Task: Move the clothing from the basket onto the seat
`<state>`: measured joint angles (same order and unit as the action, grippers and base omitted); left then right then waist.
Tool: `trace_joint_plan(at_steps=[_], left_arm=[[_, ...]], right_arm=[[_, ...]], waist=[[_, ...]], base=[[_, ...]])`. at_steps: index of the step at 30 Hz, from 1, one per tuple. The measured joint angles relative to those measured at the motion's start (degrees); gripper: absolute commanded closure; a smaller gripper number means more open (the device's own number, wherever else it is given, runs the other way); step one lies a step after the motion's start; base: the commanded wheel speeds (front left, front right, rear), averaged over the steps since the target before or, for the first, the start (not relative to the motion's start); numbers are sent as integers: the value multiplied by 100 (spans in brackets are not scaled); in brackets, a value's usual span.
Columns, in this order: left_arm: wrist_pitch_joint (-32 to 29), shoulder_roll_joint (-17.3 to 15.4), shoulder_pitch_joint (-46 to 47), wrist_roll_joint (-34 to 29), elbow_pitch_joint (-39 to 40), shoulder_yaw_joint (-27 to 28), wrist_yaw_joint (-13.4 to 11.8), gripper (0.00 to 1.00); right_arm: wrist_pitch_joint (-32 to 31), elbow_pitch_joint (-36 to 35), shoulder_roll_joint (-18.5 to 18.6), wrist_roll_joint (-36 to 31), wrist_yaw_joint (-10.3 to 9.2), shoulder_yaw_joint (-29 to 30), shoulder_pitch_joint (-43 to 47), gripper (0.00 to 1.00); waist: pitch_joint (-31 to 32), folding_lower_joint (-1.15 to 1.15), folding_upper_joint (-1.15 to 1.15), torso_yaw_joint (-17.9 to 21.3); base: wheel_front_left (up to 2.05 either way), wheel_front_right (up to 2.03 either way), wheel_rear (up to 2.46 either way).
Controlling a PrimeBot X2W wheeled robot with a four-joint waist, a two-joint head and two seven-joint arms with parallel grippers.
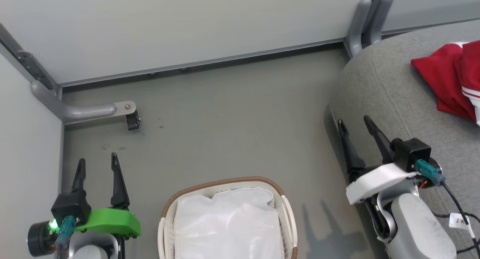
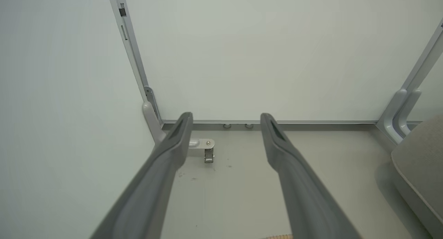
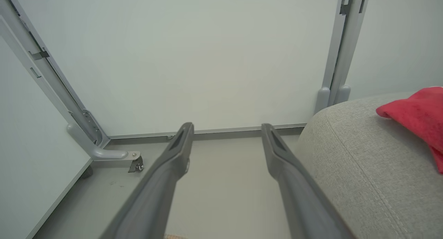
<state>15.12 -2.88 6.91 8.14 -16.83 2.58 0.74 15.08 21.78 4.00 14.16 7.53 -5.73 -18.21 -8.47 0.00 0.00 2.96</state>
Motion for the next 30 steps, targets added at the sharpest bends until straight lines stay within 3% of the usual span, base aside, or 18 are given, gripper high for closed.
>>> trace_joint_plan(at_steps=[11, 12, 18, 30], left_arm=[[0, 0, -390, 249, 125, -26, 138, 0], [0, 1, -406, 282, 126, -25, 156, 100], [-64, 42, -428, 350, -156, -46, 155, 100], [-399, 43, -427, 1662, -123, 26, 227, 100]], right_arm=[[0, 46, -7, 7, 0, 91, 474, 0], [0, 47, -9, 7, 0, 90, 505, 100], [-44, 278, -71, 96, 0, 87, 710, 100], [-382, 137, -79, 1310, 0, 268, 745, 100]], waist=[[277, 0, 0, -162], [294, 0, 0, -168], [305, 0, 0, -172], [356, 0, 0, -184]], base=[[0, 0, 0], [0, 0, 0], [0, 0, 0], [0, 0, 0]])
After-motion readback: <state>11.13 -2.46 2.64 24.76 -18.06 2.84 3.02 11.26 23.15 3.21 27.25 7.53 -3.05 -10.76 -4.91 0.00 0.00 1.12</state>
